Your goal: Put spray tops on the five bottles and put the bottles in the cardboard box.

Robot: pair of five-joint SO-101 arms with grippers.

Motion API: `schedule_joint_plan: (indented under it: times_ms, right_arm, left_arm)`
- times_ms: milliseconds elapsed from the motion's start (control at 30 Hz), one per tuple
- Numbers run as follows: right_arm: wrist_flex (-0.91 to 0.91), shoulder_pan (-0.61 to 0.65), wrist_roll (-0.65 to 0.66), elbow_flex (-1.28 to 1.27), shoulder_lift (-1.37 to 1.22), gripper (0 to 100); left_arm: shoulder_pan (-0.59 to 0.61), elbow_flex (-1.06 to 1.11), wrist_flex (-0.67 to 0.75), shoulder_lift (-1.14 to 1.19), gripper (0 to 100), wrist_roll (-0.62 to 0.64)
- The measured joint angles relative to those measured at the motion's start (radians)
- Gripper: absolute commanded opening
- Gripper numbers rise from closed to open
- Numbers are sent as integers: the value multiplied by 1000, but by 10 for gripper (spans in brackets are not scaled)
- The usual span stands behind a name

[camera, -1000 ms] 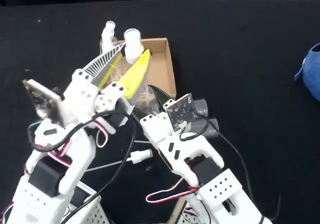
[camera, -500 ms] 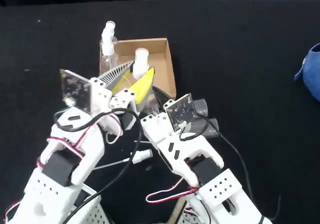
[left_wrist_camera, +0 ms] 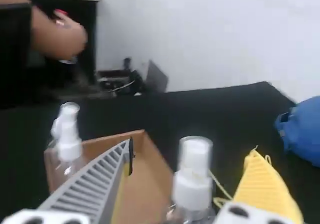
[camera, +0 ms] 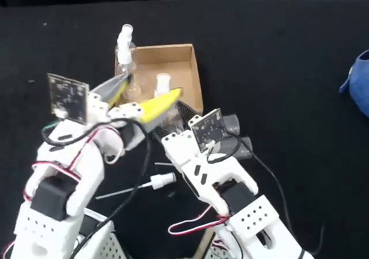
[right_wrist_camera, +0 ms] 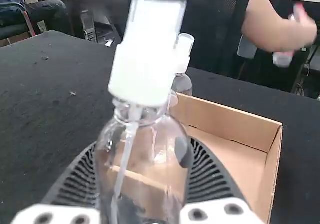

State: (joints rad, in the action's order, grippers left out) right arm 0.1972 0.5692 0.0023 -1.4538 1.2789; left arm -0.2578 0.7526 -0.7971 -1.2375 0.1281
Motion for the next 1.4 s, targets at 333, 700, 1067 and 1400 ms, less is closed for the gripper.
schedule_joint_plan:
  times_ms: [333, 700, 1067, 1400]
  right_arm:
    - [0, 2, -94, 23, 0, 11]
    - [0, 137, -112, 120, 0, 11]
    - [-242, 192, -112, 244, -387, 11]
    - [-278, 193, -112, 430, -713, 11]
  left_arm:
    - [189, -29, -184, -23, 238, 0]
    - [419, -31, -318, -292, 238, -153]
    - [500, -2, -336, -310, 241, -137]
    - [514, -2, -342, -310, 239, -137]
